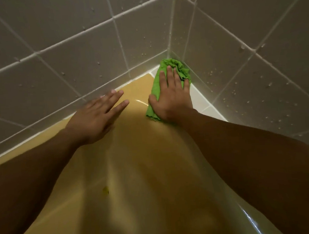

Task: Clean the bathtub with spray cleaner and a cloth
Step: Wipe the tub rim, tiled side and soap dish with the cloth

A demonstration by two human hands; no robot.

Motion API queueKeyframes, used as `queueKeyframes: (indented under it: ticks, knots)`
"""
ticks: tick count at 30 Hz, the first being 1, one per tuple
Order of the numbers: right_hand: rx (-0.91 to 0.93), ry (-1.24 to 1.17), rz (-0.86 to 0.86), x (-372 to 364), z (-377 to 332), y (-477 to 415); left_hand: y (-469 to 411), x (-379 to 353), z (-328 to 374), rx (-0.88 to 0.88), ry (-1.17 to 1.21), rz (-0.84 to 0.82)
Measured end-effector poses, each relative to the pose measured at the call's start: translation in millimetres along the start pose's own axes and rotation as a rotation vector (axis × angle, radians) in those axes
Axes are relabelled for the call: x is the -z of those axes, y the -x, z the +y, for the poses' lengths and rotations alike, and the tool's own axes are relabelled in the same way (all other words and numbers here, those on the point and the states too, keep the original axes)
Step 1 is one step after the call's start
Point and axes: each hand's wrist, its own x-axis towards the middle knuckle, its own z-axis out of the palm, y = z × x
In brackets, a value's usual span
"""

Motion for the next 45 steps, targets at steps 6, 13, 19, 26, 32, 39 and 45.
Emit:
queueKeyframes:
  ticks: [6, 13, 19, 26, 32, 39, 45]
  knots:
    - [0.009, 0.028, 0.02, -2, -9, -22, 103, -13, -61, -0.23, -0.227, 0.002]
    - [0.012, 0.032, 0.03, -2, -9, -22, 132, -27, -81, -0.277, -0.207, 0.004]
    - [0.016, 0.018, 0.026, -2, -9, -20, 134, -27, -84, -0.313, -0.183, -0.005]
    - [0.133, 0.057, -0.031, -13, -52, 10, 131, -19, -80, -0.358, -0.173, 0.054]
    - [0.227, 0.059, -0.029, -26, -91, 30, 131, -18, -78, -0.367, -0.155, 0.11]
    - [0.067, -0.054, -0.048, -8, -48, 8, 139, -21, -82, -0.329, -0.109, 0.1]
    - [-0.117, -0.005, -0.106, 10, -10, -25, 151, -30, -84, -0.263, -0.109, 0.133]
